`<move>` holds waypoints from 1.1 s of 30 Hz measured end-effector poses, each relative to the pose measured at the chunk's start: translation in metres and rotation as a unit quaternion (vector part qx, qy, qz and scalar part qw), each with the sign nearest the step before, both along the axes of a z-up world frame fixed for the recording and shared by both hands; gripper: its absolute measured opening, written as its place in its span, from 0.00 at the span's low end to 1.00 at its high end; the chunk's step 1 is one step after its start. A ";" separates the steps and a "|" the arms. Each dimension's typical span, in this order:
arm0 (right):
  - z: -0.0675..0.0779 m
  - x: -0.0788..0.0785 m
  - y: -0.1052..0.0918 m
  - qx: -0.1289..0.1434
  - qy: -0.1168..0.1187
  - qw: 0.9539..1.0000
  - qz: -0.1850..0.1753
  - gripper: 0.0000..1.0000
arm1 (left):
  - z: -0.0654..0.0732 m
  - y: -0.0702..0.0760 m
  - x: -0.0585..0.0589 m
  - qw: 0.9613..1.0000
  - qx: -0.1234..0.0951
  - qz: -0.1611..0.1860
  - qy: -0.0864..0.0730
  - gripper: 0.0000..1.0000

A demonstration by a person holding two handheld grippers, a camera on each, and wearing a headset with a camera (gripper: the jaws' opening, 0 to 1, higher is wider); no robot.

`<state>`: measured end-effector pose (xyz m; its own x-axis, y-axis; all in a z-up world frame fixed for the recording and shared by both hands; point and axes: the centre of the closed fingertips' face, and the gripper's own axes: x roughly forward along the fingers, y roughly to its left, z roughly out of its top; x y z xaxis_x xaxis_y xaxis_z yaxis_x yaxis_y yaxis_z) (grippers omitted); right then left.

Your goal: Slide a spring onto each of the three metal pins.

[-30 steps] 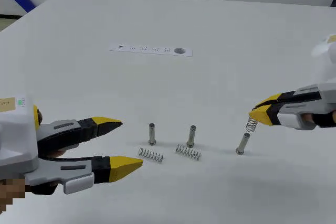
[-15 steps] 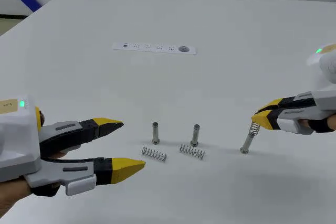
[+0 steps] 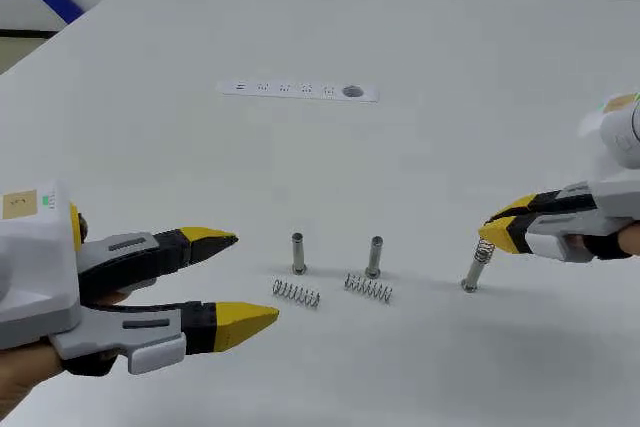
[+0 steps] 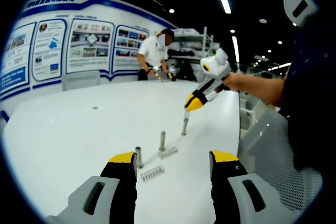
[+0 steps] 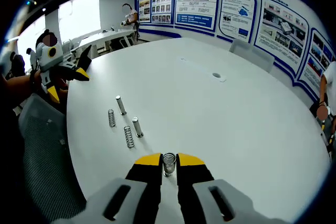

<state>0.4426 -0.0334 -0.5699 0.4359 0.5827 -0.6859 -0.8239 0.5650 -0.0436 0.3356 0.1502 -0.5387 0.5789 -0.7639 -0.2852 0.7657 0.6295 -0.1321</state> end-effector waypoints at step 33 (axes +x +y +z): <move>-0.044 0.006 -0.006 -0.014 0.009 1.000 -0.015 0.13 | -0.004 0.001 -0.002 1.000 -0.010 0.001 0.000 0.56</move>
<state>0.4490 -0.0395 -0.6137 0.4413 0.5501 -0.7090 -0.8070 0.5889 -0.0454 0.3334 0.1514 -0.5429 0.5797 -0.7688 -0.2698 0.7647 0.6277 -0.1457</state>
